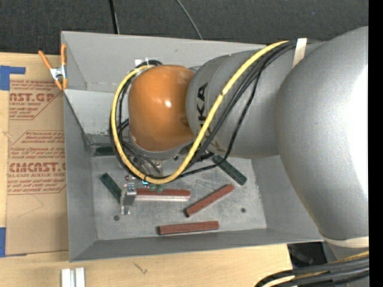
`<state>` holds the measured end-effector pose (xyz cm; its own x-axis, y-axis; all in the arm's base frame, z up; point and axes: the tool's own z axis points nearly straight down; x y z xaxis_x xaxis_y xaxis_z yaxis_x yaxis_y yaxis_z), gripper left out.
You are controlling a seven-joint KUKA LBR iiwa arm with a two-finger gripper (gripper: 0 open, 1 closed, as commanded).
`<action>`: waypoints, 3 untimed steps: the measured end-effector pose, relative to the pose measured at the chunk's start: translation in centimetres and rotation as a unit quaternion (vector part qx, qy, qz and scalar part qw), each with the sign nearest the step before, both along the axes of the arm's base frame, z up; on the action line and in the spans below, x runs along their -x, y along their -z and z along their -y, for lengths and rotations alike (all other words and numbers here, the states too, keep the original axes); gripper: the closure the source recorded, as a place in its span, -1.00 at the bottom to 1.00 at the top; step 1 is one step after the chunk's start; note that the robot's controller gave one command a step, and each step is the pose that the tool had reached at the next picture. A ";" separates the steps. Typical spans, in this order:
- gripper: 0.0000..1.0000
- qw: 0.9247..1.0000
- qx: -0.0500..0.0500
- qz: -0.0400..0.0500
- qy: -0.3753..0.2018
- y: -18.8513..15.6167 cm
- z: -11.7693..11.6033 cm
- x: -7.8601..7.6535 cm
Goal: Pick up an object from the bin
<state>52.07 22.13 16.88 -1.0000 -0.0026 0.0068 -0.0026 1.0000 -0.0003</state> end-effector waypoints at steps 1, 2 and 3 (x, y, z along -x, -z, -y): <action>-1.00 1.000 -0.001 0.004 0.001 -0.4 0.1 -0.2; 1.00 0.999 -0.003 0.008 0.044 9.5 1.8 -1.4; 1.00 0.999 -0.003 0.008 0.044 9.5 1.8 -1.4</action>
Offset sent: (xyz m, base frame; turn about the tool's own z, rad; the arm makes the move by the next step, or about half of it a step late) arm 0.0114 -0.0199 -0.0988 0.0884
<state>53.51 20.32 7.40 -0.9963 0.0858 -0.0083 0.0858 0.9963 0.0058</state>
